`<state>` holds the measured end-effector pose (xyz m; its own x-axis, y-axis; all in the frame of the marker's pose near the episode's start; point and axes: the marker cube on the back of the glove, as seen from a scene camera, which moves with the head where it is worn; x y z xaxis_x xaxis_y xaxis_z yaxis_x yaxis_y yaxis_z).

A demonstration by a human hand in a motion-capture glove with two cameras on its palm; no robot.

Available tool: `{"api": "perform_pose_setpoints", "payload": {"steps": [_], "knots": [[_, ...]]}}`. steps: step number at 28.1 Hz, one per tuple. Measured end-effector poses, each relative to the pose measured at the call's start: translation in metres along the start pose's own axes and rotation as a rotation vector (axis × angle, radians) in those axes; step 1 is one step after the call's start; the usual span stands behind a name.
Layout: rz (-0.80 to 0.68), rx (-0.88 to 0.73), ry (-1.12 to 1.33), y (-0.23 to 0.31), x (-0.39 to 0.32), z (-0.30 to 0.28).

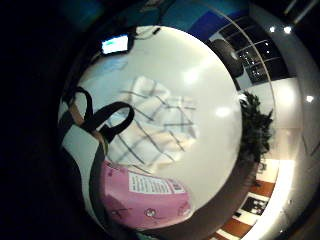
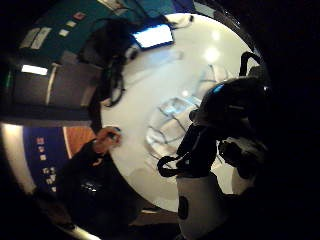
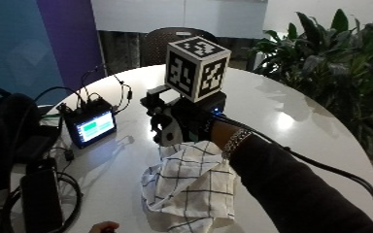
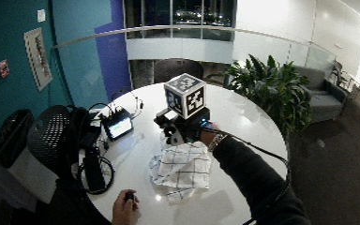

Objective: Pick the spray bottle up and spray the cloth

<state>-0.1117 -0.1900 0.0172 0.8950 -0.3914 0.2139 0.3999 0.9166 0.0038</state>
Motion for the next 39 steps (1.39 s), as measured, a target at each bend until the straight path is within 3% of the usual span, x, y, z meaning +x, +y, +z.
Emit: {"api": "perform_pose_setpoints", "payload": {"steps": [8,14,20,39], "knots": [[-0.089,0.208,-0.493,-0.024,-0.043,0.007],[-0.036,0.434,-0.761,-0.036,-0.062,0.022],[0.011,0.505,-1.020,-0.045,-0.082,0.037],[0.035,0.527,-1.049,-0.035,-0.083,0.068]]}}
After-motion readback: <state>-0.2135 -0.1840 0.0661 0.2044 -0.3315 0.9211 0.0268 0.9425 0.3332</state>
